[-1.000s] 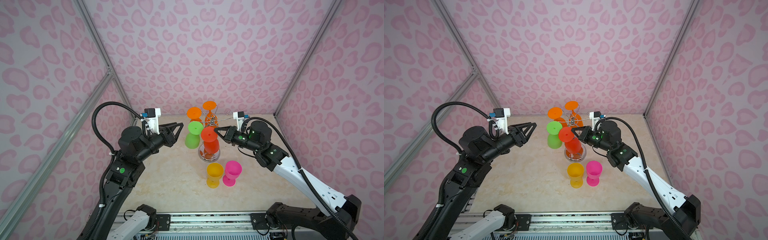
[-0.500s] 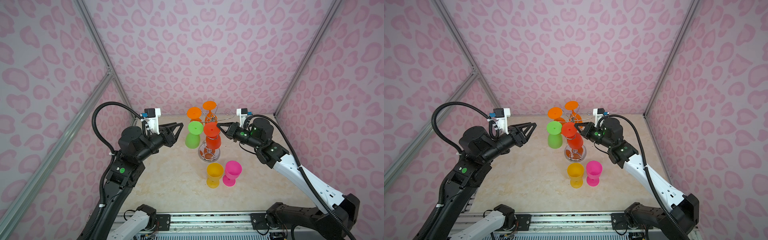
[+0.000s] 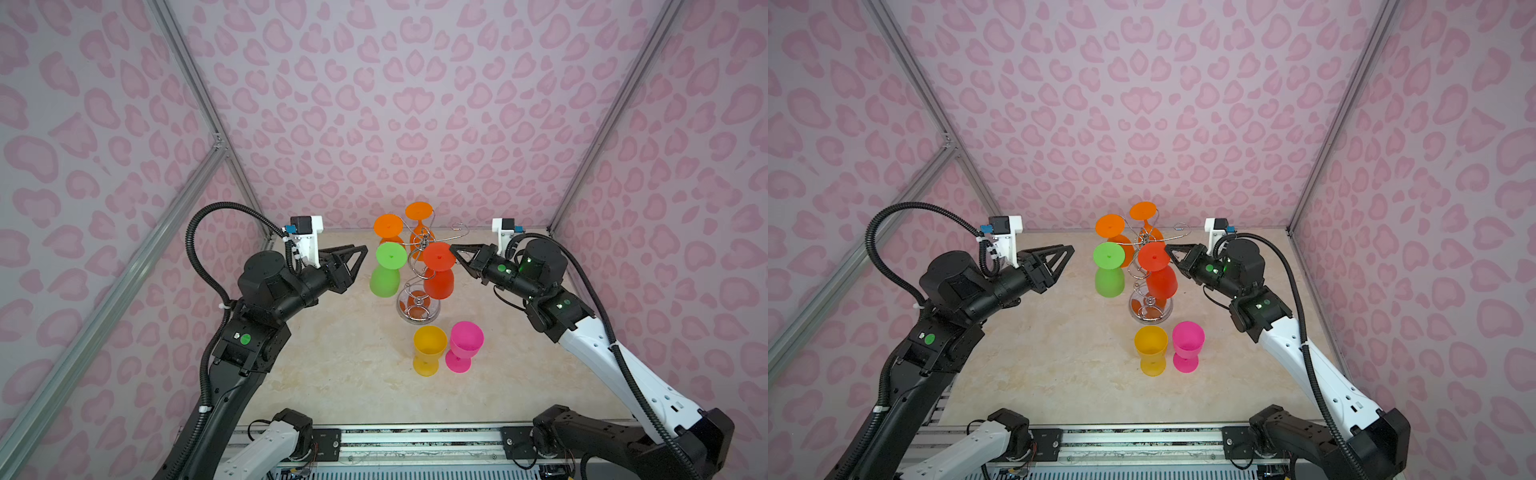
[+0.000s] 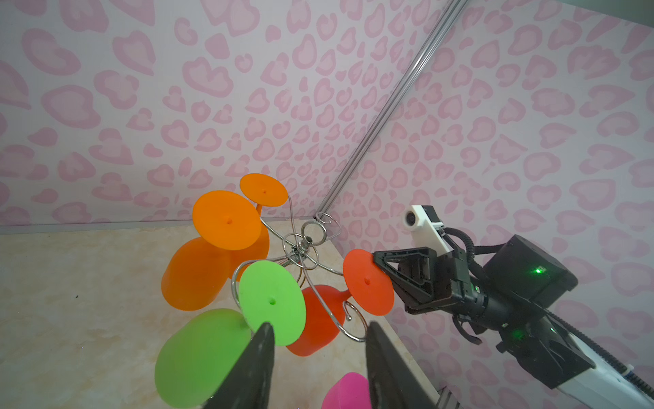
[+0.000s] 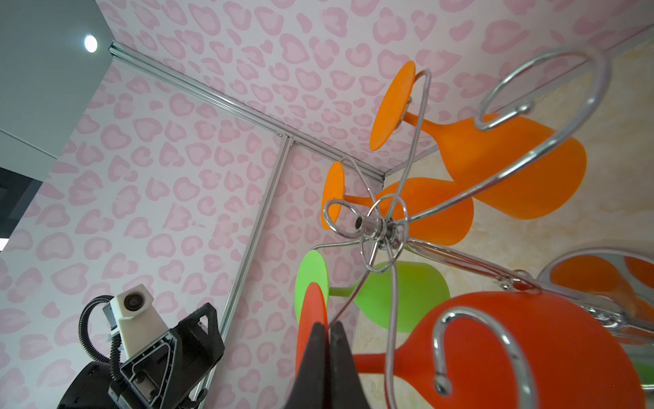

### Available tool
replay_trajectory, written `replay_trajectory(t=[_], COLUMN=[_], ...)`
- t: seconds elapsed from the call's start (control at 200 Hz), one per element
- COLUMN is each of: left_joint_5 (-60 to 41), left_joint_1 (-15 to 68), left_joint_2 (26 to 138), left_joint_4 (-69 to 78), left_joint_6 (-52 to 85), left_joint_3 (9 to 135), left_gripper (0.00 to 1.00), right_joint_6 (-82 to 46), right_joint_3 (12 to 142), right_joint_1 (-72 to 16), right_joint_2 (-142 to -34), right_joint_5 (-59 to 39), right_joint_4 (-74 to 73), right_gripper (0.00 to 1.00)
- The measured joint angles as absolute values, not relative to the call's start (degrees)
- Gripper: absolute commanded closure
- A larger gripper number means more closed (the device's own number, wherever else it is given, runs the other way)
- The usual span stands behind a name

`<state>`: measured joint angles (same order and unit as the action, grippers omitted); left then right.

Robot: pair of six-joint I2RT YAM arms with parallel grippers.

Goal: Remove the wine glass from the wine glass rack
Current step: 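Close the right gripper on the red glass foot and lift it off, then raise the red glass toward the left gripper while the left gripper rises to meet it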

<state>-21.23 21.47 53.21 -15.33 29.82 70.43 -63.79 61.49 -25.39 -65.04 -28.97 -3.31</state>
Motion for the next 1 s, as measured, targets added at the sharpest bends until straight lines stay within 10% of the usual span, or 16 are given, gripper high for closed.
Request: replay_trajectory(t=[1.001], left_joint_5=[-23.4], left_joint_1=[20.9], left_joint_2=[57.8], left_joint_4=[-10.0], left_joint_6=[31.9], left_joint_3=[69.9], left_gripper=[0.39], right_joint_6=[-68.8], right_joint_3=[61.1], right_joint_1=[4.8], right_joint_2=[-44.5], right_joint_5=[-38.5], right_joint_4=[-8.1], right_gripper=[1.00])
